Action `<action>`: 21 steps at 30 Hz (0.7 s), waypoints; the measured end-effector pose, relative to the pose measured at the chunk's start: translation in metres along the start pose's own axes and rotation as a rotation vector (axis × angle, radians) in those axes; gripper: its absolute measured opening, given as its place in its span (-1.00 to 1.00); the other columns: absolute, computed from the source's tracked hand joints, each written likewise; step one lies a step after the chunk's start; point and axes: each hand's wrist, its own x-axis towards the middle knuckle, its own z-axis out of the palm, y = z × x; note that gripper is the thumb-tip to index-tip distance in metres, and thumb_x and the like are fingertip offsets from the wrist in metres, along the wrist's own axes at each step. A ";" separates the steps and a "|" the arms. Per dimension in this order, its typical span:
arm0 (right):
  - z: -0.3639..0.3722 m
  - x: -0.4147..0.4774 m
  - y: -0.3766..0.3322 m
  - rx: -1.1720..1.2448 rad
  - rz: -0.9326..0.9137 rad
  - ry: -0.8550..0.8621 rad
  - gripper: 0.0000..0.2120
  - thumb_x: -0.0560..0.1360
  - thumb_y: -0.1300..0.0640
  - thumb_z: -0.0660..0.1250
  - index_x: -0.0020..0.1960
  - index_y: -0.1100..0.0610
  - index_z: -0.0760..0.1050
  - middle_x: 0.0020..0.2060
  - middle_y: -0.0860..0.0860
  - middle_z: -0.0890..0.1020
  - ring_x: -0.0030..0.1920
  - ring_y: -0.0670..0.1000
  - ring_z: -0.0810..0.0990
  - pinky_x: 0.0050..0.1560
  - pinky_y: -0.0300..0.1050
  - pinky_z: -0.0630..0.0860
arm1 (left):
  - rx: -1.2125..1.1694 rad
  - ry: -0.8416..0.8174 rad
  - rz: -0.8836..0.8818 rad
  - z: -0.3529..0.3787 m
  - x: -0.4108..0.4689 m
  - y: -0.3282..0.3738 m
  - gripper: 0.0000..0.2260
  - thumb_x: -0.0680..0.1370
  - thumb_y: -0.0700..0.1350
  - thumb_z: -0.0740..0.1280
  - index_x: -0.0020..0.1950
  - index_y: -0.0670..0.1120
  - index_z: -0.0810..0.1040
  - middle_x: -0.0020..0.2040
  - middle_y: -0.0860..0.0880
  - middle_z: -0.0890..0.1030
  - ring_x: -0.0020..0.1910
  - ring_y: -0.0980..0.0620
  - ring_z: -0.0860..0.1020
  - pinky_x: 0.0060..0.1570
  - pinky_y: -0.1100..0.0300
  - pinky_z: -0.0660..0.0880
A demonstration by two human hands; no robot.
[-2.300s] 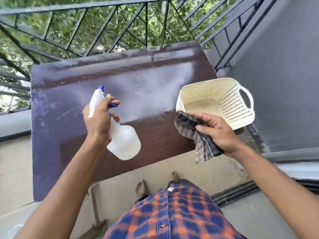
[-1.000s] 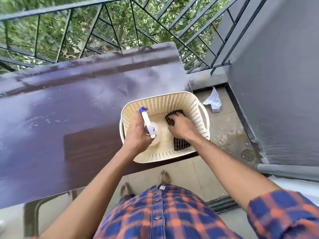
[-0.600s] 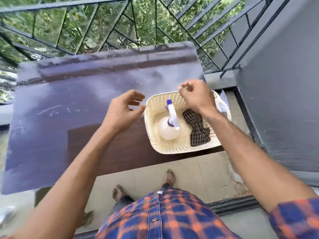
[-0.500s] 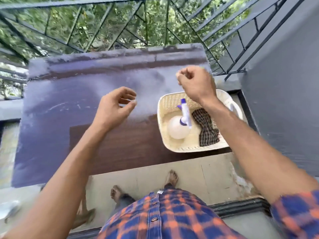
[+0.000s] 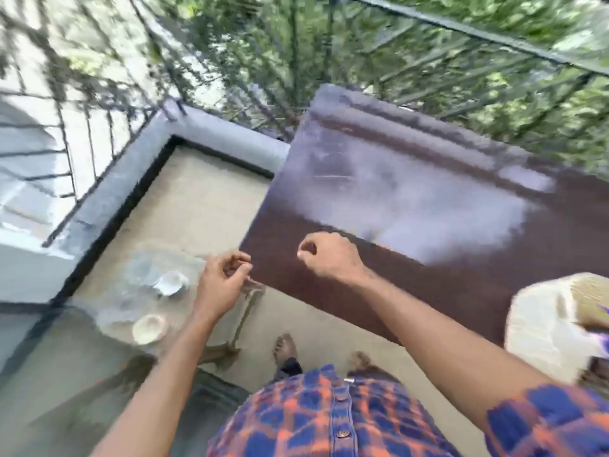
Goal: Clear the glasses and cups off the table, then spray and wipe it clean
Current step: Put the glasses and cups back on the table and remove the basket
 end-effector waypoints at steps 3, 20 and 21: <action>0.051 0.006 -0.053 -0.073 -0.106 -0.166 -0.79 0.48 -0.09 0.29 0.06 -0.13 0.61 0.01 -0.07 0.70 0.08 0.09 0.65 0.06 -0.04 0.56 | -0.140 0.116 -0.273 -0.040 -0.021 -0.057 -0.86 0.56 -0.38 0.38 -0.06 -0.16 0.61 -0.15 -0.25 0.66 -0.39 0.10 0.60 -0.46 0.42 0.44; 0.193 0.123 -0.191 -0.397 -0.345 -0.574 -0.50 0.45 -0.13 0.36 0.37 -0.09 0.43 0.19 0.02 0.63 0.22 0.12 0.57 0.21 -0.01 0.49 | -0.227 0.562 -0.861 -0.082 -0.096 -0.187 -0.87 0.50 -0.21 0.47 -0.10 -0.01 0.59 -0.19 -0.02 0.64 -0.07 -0.08 0.64 -0.10 0.20 0.42; 0.198 0.135 -0.202 -0.378 -0.325 -0.557 -0.46 0.44 -0.15 0.39 0.39 -0.10 0.41 0.21 0.01 0.62 0.23 0.12 0.56 0.22 0.00 0.49 | -0.229 0.583 -0.854 -0.091 -0.089 -0.192 -0.87 0.49 -0.21 0.47 -0.05 -0.03 0.59 -0.17 -0.02 0.63 -0.05 -0.10 0.65 -0.06 0.18 0.45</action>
